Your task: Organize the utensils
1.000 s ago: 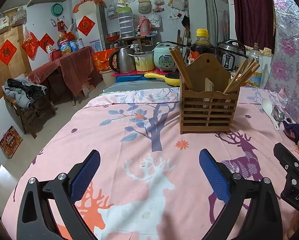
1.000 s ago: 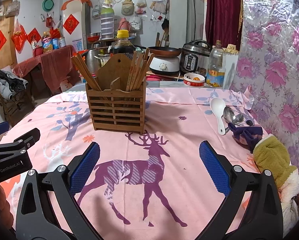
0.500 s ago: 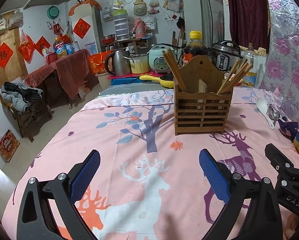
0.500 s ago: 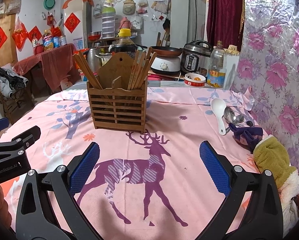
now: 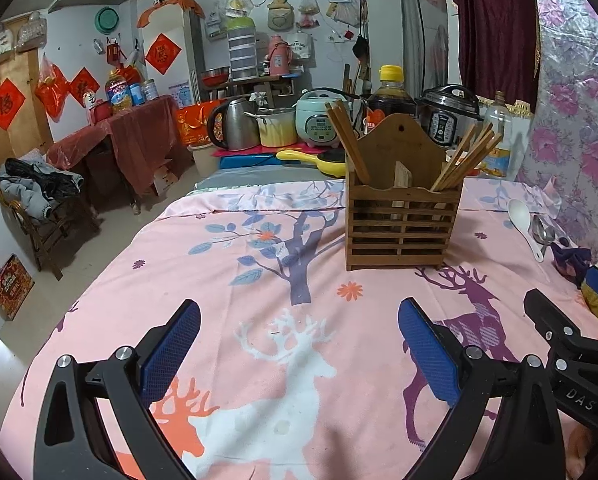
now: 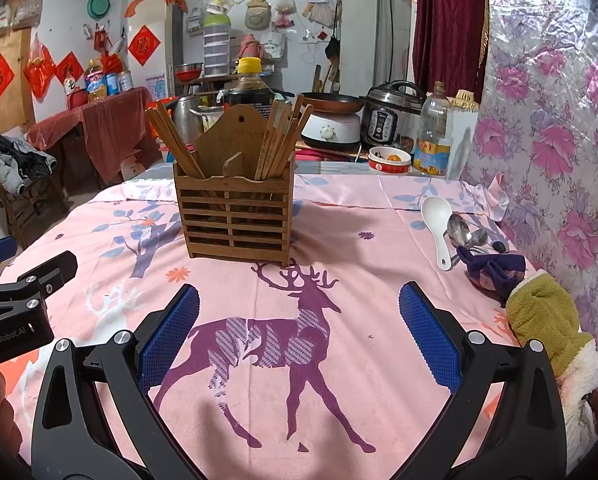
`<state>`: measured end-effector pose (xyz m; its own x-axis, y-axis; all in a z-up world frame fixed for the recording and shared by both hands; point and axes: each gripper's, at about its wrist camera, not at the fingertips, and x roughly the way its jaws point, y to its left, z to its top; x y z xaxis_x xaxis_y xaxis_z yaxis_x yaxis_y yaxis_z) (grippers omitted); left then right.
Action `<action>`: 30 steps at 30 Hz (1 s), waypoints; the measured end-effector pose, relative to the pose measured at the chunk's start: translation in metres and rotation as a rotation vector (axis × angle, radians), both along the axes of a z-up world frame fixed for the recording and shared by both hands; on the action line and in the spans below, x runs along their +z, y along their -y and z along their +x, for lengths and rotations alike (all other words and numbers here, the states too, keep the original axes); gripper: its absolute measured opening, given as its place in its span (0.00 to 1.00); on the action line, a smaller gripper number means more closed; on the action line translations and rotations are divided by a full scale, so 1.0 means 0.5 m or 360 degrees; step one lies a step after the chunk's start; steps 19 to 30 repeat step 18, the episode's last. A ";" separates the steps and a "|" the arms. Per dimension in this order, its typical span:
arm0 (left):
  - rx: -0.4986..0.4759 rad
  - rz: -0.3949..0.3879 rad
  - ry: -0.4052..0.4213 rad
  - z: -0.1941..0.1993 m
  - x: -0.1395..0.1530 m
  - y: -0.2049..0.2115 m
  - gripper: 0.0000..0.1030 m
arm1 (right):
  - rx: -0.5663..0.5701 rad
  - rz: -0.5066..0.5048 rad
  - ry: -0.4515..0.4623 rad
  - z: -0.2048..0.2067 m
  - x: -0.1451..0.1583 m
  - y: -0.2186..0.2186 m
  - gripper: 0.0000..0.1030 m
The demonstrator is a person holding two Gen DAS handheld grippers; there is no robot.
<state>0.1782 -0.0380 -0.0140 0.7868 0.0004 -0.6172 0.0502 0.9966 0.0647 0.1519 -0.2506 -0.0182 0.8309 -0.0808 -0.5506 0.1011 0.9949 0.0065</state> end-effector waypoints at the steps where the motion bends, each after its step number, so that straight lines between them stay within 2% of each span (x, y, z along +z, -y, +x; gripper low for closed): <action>1: 0.0001 -0.0001 0.0000 0.000 0.000 0.000 0.94 | 0.0001 -0.0001 0.0001 0.000 0.000 0.000 0.94; 30: 0.0009 0.0008 -0.0014 0.003 -0.003 0.002 0.94 | -0.0002 -0.0002 0.0001 0.000 0.000 0.000 0.94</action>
